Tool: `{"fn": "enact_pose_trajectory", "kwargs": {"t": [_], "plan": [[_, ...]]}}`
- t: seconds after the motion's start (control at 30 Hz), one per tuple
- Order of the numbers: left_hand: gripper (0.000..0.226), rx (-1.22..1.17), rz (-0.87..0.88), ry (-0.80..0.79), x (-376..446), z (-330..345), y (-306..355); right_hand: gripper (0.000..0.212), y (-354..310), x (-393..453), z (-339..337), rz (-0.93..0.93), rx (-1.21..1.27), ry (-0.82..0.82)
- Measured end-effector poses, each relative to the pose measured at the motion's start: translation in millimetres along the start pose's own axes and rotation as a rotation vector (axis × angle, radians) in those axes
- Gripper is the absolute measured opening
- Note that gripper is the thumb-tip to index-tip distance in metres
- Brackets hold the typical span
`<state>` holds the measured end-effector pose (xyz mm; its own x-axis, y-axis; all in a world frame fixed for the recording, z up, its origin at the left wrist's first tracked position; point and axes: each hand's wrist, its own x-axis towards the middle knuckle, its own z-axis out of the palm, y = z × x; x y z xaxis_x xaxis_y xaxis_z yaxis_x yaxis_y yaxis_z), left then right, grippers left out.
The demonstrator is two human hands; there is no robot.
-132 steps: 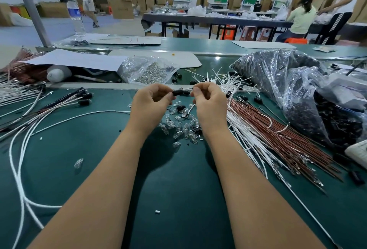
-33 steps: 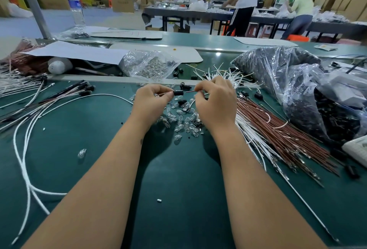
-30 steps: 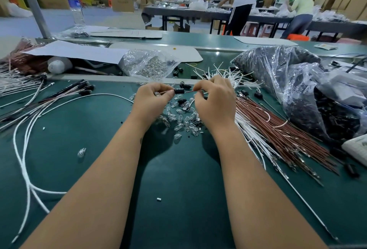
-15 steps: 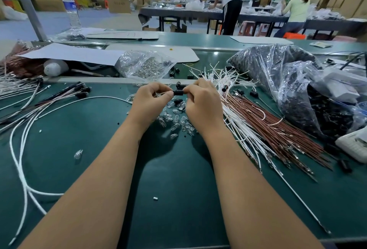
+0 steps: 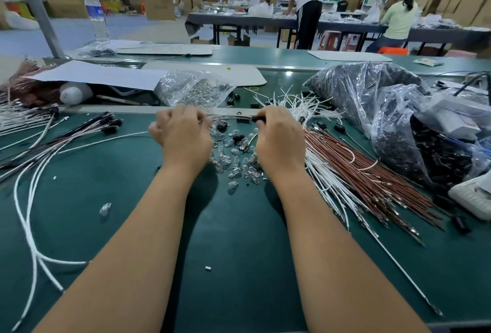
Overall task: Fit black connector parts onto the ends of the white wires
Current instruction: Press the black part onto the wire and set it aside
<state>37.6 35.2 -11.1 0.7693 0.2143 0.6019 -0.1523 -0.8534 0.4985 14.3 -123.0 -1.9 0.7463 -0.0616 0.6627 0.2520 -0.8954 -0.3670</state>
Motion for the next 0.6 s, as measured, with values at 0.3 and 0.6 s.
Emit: {"fn": "enact_pose_trajectory", "kwargs": {"t": [0.3,0.6], "plan": [[0.033,-0.042,0.172,0.035,-0.2,-7.6,3.6,0.013,-6.3,-0.5,3.1,-0.009,0.177,-0.05],[0.01,-0.054,0.285,-0.055,-3.7,-0.4,7.5,0.012,-9.0,-2.8,6.1,-0.067,0.198,-0.126]]}}
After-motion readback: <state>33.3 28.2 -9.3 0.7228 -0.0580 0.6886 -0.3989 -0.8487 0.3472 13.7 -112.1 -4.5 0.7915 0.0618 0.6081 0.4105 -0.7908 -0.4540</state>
